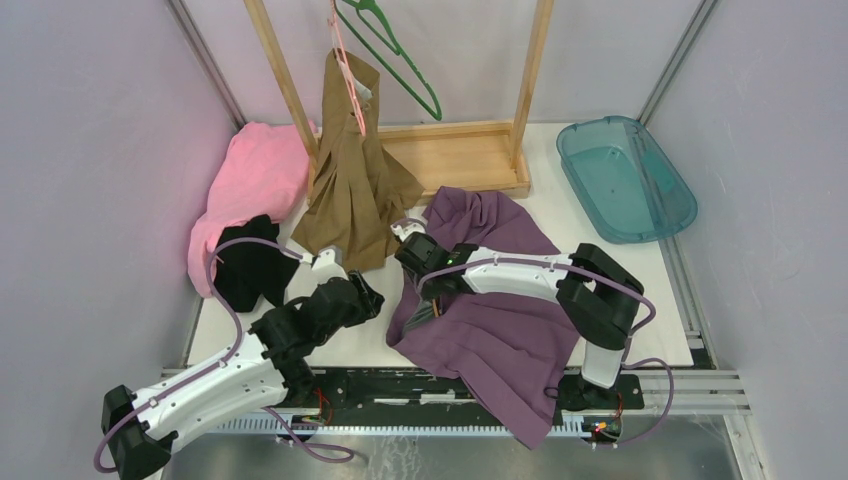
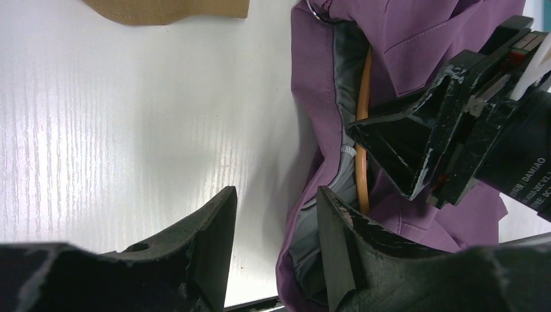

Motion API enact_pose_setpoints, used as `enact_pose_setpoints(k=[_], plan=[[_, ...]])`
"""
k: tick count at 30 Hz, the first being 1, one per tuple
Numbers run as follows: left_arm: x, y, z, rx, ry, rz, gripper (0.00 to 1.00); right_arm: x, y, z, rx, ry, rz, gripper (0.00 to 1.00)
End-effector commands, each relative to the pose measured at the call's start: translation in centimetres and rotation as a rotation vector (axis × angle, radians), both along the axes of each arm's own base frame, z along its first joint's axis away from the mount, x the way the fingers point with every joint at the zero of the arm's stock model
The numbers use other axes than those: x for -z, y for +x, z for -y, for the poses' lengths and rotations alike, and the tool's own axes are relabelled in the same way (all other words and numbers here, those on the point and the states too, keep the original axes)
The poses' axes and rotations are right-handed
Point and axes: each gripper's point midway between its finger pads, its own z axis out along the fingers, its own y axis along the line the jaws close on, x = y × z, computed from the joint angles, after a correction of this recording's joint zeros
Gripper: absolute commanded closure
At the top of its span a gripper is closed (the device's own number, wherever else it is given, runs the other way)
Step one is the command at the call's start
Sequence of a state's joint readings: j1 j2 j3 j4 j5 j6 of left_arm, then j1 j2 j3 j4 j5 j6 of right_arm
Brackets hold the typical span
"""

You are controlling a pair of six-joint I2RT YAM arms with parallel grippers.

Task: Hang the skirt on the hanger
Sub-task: Hang the skirt on the hanger.

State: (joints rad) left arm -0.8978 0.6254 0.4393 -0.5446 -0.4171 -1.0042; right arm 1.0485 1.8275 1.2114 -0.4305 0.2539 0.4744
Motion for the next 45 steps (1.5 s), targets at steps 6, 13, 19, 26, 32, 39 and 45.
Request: enact_pose_setpoints(k=[6,13,19,26,32,39,45], plan=[[-0.3,0.5,-0.5,-0.01,0.022,0.039,0.46,-1.6,1.4,1.9,0.055,0.0,0.053,0.61],[-0.6,0.6,-0.5,-0.009,0.02,0.042,0.47,-0.4,1.4,1.9,0.054,-0.001,0.025,0.6],[-0.6,0.6,-0.5,-0.009,0.023,0.042,0.47,0.9,1.3,0.7,0.043,0.015,-0.01,0.63],[-0.8,0.7,-0.5,-0.008,0.027,0.045,0.48,2.5,1.4,0.2,0.042,-0.01,-0.042,0.7],[-0.9,0.7,-0.7,-0.011,0.034,0.051,0.47,2.5,1.7,1.3,0.032,-0.015,-0.046,0.9],[-0.3,2.6,0.3,0.006,0.091,0.029,0.41,-2.2,1.7,2.4,-0.091,0.007,0.009,0.99],[-1.6,8.1,1.7,0.031,0.08,0.042,0.23,-2.2,0.1,3.0,-0.142,0.04,-0.018,0.99]])
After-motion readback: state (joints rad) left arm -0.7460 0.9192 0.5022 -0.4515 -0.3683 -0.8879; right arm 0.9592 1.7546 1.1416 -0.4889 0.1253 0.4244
